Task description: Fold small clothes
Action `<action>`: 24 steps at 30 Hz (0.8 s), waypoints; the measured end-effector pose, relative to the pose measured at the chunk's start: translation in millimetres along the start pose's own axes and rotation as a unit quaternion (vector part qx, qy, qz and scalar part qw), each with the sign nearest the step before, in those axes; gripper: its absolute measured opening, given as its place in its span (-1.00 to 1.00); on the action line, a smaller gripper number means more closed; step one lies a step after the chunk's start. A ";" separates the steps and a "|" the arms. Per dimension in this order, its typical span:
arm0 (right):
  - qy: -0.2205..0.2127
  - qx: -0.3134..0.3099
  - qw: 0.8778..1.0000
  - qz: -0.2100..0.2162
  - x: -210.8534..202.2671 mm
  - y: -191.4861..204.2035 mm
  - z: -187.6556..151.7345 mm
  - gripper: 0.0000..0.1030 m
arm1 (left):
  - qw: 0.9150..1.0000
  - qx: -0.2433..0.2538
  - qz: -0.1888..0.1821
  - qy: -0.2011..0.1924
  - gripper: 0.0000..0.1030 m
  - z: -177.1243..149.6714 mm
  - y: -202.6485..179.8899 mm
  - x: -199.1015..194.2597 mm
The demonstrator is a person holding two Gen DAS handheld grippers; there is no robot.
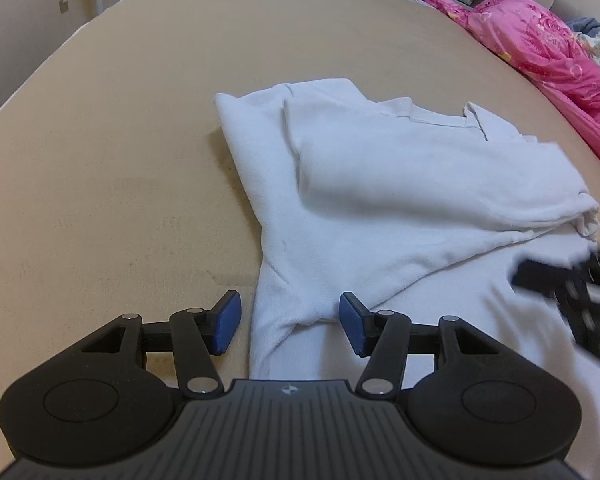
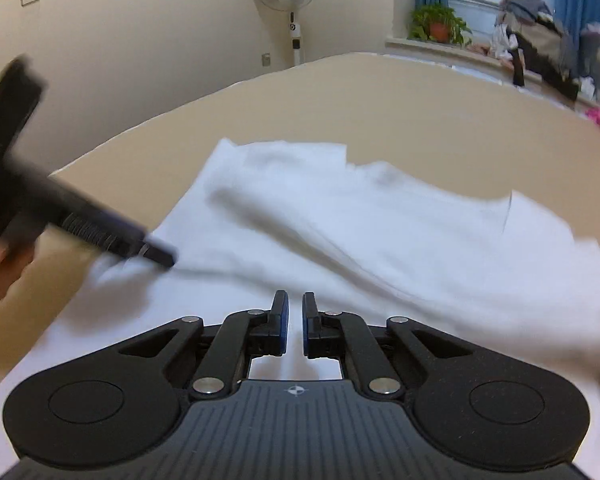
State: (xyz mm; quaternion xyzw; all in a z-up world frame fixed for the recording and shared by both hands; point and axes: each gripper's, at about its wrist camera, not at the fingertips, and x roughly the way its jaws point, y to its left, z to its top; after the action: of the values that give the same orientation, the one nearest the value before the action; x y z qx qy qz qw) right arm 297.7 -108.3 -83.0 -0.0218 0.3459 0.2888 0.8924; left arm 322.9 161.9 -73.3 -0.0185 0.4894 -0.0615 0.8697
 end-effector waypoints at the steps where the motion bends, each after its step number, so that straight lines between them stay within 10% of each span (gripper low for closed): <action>1: -0.003 0.010 1.000 0.001 -14.1 -4.6 -5.3 -0.67 | 1.000 -0.003 0.000 -0.003 0.16 1.7 2.1 -2.6; 11: -0.025 0.050 0.993 -0.105 -153.9 -89.5 -51.2 -0.29 | 0.984 -0.097 -0.084 -0.122 -0.43 14.7 19.2 -33.9; 24: 0.050 0.063 0.991 -0.108 -97.9 -88.9 -72.7 -0.29 | 0.978 -0.141 -0.074 -0.134 -0.34 25.4 28.3 31.4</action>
State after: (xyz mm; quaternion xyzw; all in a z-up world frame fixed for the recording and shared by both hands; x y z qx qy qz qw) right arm 242.8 -248.6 -90.9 -0.0177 0.4035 0.1669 0.8995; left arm 363.3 185.3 -89.3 -0.1850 0.3694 -0.0533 0.9091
